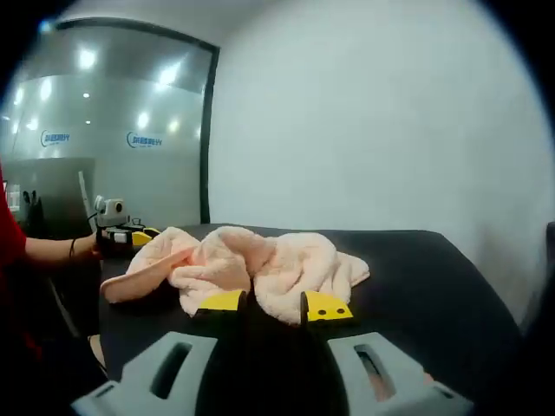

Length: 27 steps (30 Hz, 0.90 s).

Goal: Fold the towel on the table until its edges align and the towel forms a compact rectangular stack.

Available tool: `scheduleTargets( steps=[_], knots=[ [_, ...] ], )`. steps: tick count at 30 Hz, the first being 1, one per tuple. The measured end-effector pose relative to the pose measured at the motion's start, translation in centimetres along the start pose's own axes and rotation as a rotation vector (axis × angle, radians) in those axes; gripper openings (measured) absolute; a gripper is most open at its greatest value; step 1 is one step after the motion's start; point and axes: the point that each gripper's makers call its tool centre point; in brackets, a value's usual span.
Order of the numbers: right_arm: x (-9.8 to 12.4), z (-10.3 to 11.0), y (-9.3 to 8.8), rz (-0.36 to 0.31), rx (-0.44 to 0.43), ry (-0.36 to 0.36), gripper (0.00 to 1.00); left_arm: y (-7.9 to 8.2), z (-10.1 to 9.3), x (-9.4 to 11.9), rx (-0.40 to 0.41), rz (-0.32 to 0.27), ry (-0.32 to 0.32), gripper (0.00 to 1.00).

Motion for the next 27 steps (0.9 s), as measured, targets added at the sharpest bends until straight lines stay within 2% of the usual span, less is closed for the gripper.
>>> scheduleTargets(
  steps=[27],
  knots=[
    [-0.4, -0.7, -0.1, 0.006, 0.001, 0.003, 0.22, 0.0, -0.2, 0.0, -0.002, 0.002, -0.002, 0.28]
  ],
)
Point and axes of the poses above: the point that each gripper's makers call its tool centre point, and the gripper's own axes: x roughly backward along the fingers, z roughly to its left, y roughly out of its top, and after that the axes turned 5 degrees about -y, right-handed
